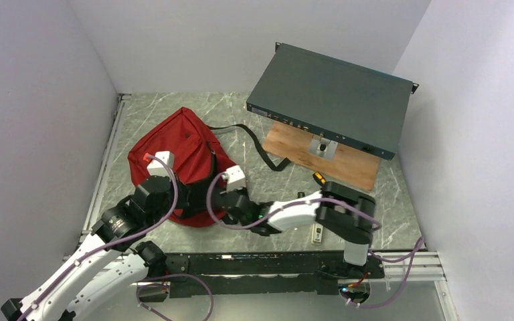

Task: Pack the student bag
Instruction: Adjust the student bag at the center of the board.

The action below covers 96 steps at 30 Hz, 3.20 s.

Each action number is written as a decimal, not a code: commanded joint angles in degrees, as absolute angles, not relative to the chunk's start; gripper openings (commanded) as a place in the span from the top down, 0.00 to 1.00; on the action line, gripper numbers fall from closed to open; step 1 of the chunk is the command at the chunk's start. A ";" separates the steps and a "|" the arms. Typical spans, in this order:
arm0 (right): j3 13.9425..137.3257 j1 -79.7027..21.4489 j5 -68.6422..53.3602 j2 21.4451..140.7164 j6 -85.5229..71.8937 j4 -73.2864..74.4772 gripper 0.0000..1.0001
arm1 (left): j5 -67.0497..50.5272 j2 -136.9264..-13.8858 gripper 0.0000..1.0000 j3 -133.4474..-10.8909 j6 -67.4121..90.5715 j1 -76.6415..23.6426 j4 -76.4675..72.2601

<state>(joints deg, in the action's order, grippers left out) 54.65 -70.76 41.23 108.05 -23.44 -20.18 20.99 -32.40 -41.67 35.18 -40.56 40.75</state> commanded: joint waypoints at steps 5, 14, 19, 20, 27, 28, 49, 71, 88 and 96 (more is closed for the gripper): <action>27.33 -67.05 18.55 86.00 -47.54 -56.60 1.00 | 19.58 -28.71 1.00 -37.23 38.23 -40.39 37.83; 17.92 -66.07 13.97 97.36 -59.01 -87.89 1.00 | 15.03 -30.60 1.00 -36.14 41.05 -40.40 37.58; 16.41 -66.41 11.96 97.01 -59.72 -80.35 1.00 | 11.88 -31.23 1.00 -31.32 44.87 -40.41 36.46; 15.94 -66.48 12.06 95.85 -58.94 -78.02 1.00 | 11.55 -31.20 1.00 -30.28 45.96 -40.43 36.52; 17.59 -66.71 17.41 83.58 -52.21 -47.75 1.00 | 11.19 -30.96 1.00 -25.28 49.90 -40.43 37.20; 18.55 -66.71 16.79 82.84 -50.02 -45.10 1.00 | 10.90 -31.25 1.00 -25.28 49.94 -40.39 37.04; 56.01 -58.38 17.74 91.56 -23.35 -5.21 0.40 | 4.97 -32.08 1.00 -28.52 45.67 -40.42 34.01; 59.95 -55.63 26.29 93.77 -20.80 1.08 0.88 | 0.53 -46.53 1.00 -44.10 35.67 -40.43 26.62; 48.76 -58.53 12.69 72.76 -21.24 2.76 0.52 | 9.43 -35.76 0.04 -48.67 31.12 -40.34 44.98; 53.97 -68.04 13.10 75.02 -21.53 0.76 0.45 | 23.64 -27.52 0.00 -62.76 33.69 -40.34 64.33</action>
<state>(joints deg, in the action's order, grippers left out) 49.25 -64.05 13.96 72.23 -21.43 3.40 14.35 -30.55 -56.12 32.36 -40.45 53.45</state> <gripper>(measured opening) 0.544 0.996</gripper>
